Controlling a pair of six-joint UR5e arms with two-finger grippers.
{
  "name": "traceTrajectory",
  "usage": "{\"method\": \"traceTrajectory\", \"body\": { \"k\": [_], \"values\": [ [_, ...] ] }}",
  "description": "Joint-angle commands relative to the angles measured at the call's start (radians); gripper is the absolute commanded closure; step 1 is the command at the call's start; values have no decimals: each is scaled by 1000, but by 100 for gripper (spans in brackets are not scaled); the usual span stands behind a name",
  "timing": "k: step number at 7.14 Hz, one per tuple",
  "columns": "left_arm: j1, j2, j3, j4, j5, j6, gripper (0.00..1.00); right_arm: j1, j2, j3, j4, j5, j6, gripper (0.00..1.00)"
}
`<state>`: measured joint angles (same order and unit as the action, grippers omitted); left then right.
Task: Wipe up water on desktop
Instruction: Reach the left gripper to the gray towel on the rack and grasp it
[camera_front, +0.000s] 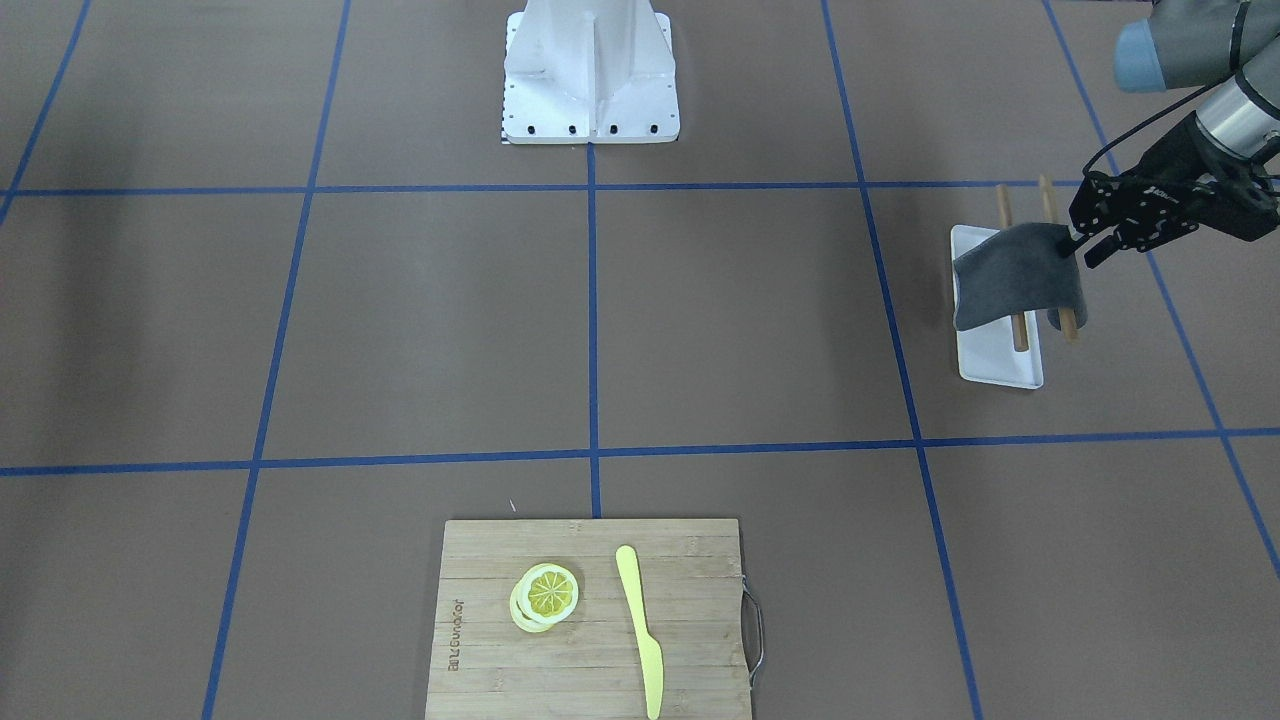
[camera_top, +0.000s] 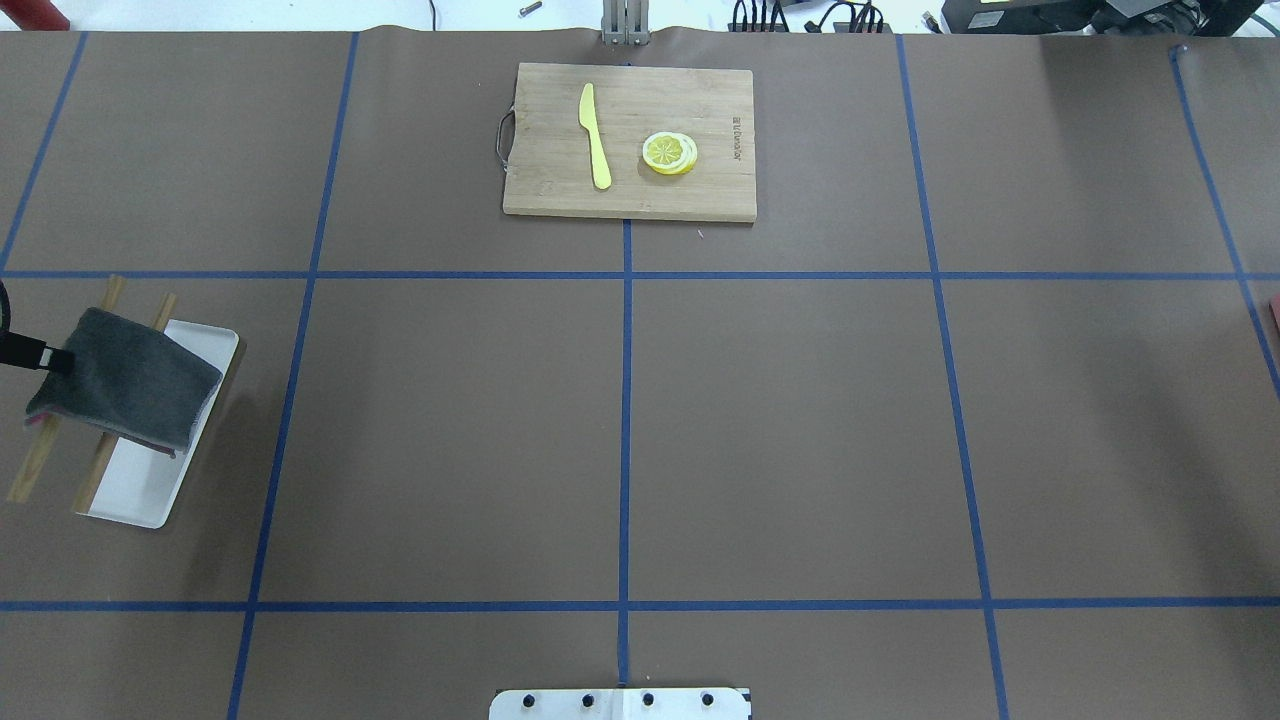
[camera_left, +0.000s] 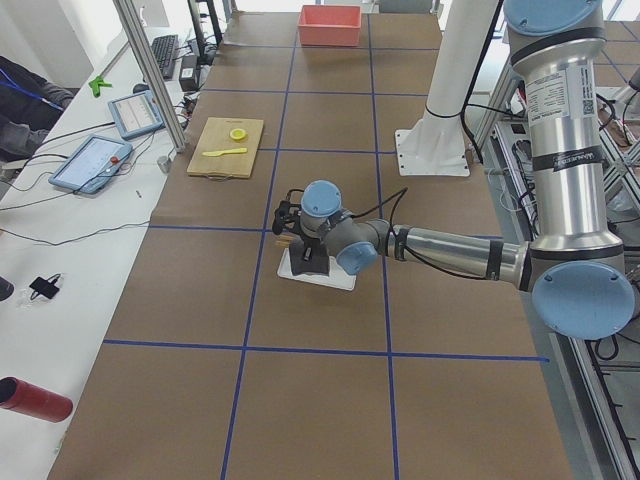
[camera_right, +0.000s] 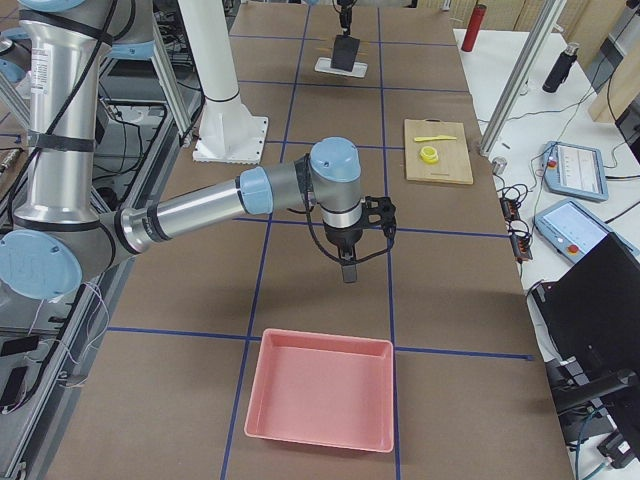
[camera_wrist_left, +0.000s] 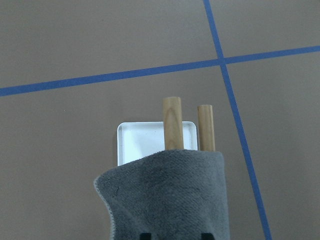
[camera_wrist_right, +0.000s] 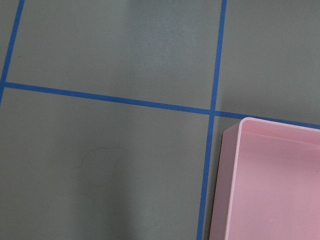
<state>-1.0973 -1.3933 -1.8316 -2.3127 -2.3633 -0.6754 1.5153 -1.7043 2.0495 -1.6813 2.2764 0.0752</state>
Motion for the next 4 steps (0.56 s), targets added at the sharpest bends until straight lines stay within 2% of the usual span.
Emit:
{"method": "traceTrajectory", "body": {
  "k": [1,4],
  "values": [
    [8,-3,2,-1,-1,0,57,-1,0,0,0,0,0,0],
    [28,-3,9,-20,1,0,60,-1,-2,0,0,-2,0,0]
  ]
}}
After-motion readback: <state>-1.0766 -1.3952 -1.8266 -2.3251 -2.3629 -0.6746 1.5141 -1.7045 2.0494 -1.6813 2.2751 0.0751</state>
